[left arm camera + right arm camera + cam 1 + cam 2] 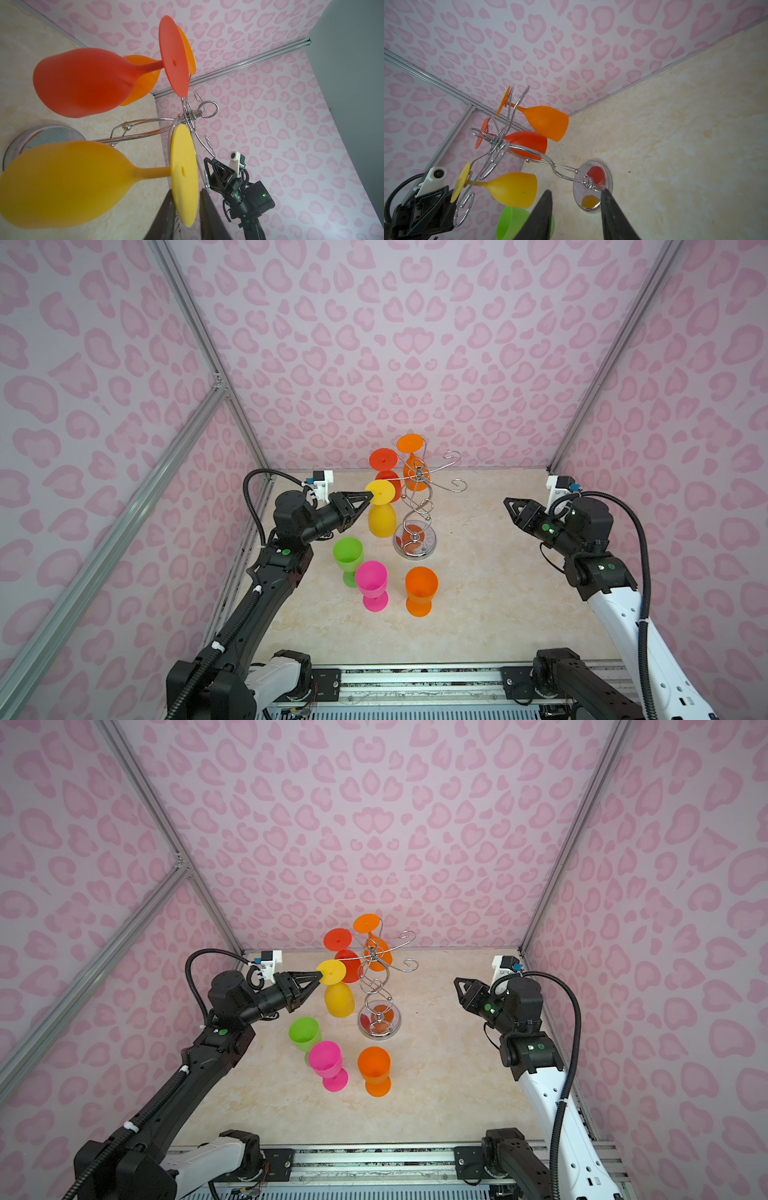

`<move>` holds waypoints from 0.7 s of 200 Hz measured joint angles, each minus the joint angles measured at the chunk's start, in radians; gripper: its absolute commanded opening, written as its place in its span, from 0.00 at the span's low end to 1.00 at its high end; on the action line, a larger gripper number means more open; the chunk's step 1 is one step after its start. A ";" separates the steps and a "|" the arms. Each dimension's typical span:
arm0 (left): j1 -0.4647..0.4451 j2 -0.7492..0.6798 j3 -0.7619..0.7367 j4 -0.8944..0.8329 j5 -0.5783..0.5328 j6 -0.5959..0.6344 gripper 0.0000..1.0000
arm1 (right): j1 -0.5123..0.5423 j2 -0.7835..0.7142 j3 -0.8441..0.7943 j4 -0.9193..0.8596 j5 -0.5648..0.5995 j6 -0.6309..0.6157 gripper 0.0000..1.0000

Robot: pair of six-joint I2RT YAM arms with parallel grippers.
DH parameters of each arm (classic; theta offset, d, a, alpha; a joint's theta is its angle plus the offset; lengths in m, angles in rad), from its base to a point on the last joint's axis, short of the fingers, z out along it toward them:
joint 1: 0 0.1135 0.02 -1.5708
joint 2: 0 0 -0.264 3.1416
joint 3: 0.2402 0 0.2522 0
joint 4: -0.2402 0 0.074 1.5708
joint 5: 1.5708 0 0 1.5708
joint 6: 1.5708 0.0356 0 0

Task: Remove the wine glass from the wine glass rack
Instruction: 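Raise the left gripper to the yellow glass foot on the rack, then close the left gripper on the yellow glass foot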

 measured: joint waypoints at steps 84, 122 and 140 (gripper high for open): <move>0.018 -0.002 0.005 -0.014 0.009 0.008 0.07 | 0.000 -0.001 -0.005 0.000 0.000 0.000 0.40; 0.032 -0.003 0.022 -0.018 0.019 0.006 0.04 | 0.000 -0.002 -0.010 0.000 0.000 0.000 0.40; 0.036 -0.002 0.037 -0.018 0.023 -0.002 0.03 | 0.000 -0.002 -0.013 0.000 0.000 0.000 0.40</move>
